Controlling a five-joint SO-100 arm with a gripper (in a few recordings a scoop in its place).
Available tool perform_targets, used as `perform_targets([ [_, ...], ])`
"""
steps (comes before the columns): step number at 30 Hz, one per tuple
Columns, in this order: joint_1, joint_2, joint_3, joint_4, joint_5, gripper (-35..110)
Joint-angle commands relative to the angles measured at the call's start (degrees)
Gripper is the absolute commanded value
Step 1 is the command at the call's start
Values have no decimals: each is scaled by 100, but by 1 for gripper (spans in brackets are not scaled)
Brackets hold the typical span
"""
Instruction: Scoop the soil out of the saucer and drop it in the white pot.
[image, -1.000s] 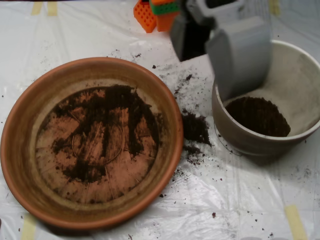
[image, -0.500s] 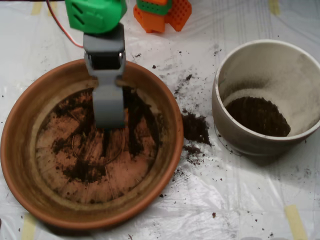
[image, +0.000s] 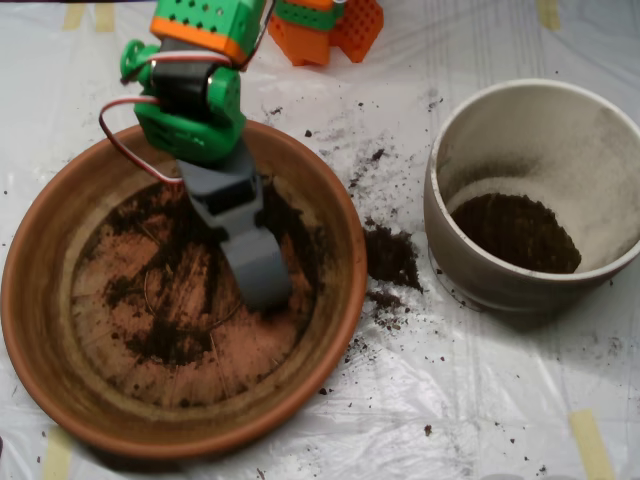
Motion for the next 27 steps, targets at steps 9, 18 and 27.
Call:
perform_targets([
  [9,-396,-220,-334,545,-870,40],
  [18,123,642,747,-97,-1951,35],
  [27,571,914,1283,-501,-2549,18],
])
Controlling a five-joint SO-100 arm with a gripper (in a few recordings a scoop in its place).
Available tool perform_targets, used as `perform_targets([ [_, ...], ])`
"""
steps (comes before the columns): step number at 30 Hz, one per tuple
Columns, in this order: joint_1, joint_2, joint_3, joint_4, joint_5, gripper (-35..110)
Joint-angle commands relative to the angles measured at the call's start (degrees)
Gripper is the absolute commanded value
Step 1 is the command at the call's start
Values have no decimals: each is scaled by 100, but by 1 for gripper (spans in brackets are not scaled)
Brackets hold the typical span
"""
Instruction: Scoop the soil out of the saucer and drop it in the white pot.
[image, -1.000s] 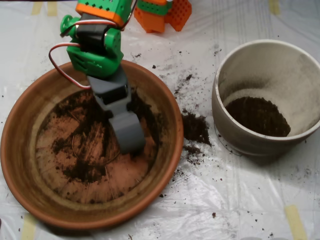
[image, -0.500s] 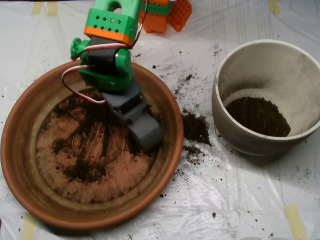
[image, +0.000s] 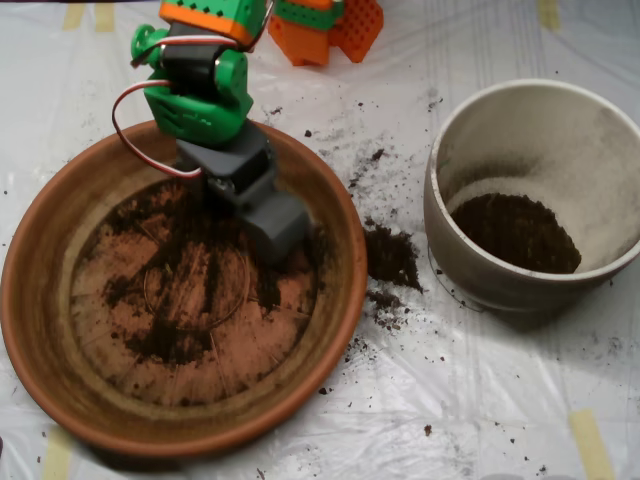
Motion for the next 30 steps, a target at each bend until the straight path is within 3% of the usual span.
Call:
perform_targets([
  [1,396,123,193,0,-167,16],
  [15,334,149,439,26,-62,15],
  [23,422,149,439,9,-9,0],
  [30,527,79,35,18,624,-1],
])
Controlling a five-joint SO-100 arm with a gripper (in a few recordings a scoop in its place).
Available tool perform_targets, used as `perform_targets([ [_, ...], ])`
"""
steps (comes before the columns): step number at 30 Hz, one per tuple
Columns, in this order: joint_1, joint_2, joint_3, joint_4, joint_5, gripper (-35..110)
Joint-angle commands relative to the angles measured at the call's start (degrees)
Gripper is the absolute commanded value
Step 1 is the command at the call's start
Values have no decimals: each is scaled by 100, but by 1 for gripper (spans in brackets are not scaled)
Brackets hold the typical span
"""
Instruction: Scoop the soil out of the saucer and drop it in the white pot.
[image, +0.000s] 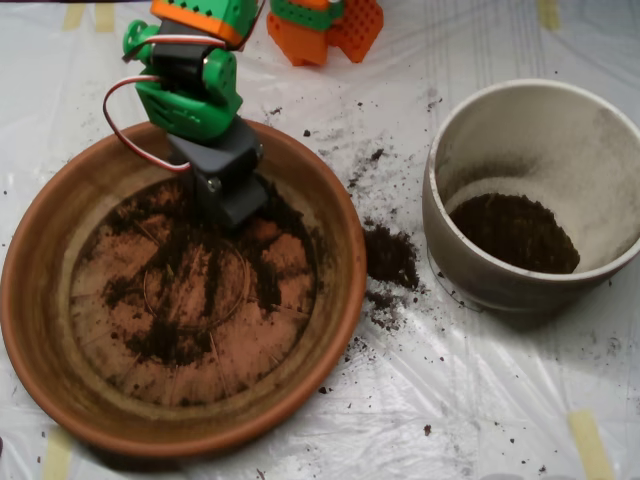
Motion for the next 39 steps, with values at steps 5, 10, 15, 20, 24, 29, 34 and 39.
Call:
perform_targets([
  [5,185,114,-861,413,1441,-1],
  [10,53,202,-1767,905,2953,-1],
  [15,-325,510,-2399,1354,3779,-1],
  [20,-1134,1336,-2514,1705,4307,-1],
  [24,-1907,2241,-2593,1907,4720,-1],
  [29,-2848,2522,-3498,2355,5027,-1],
  [34,-3744,2171,-4342,2566,5001,-1],
  [39,-4588,1292,-5432,2900,4869,-1],
])
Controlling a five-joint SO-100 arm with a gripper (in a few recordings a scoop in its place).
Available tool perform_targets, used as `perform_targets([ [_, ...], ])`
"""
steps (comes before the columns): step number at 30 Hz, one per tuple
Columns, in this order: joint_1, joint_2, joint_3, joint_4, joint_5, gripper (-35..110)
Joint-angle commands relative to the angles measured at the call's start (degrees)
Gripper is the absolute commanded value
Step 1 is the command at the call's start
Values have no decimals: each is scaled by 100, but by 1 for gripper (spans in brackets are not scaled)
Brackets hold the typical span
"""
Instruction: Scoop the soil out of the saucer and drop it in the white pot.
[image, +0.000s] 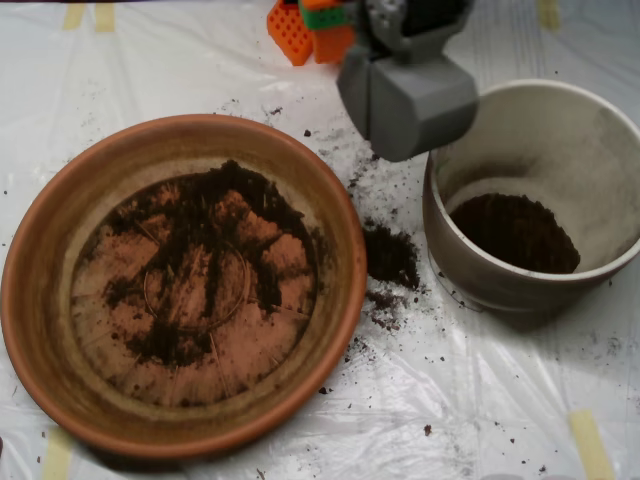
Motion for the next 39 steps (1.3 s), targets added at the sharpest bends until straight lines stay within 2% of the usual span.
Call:
perform_targets([
  [1,-633,-378,-1239,272,-149,-1],
  [6,-1204,-949,-1898,334,-167,0],
  [7,-1301,-1037,-1942,378,-88,4],
  [10,-1521,-1213,-1934,642,-70,38],
  [11,-1538,-1213,-1837,650,-35,42],
  [20,-1046,-765,-1336,369,475,45],
  [25,35,-158,-738,9,1143,49],
  [33,2584,738,1116,-545,1854,50],
  [39,3911,949,3146,-1846,1468,49],
])
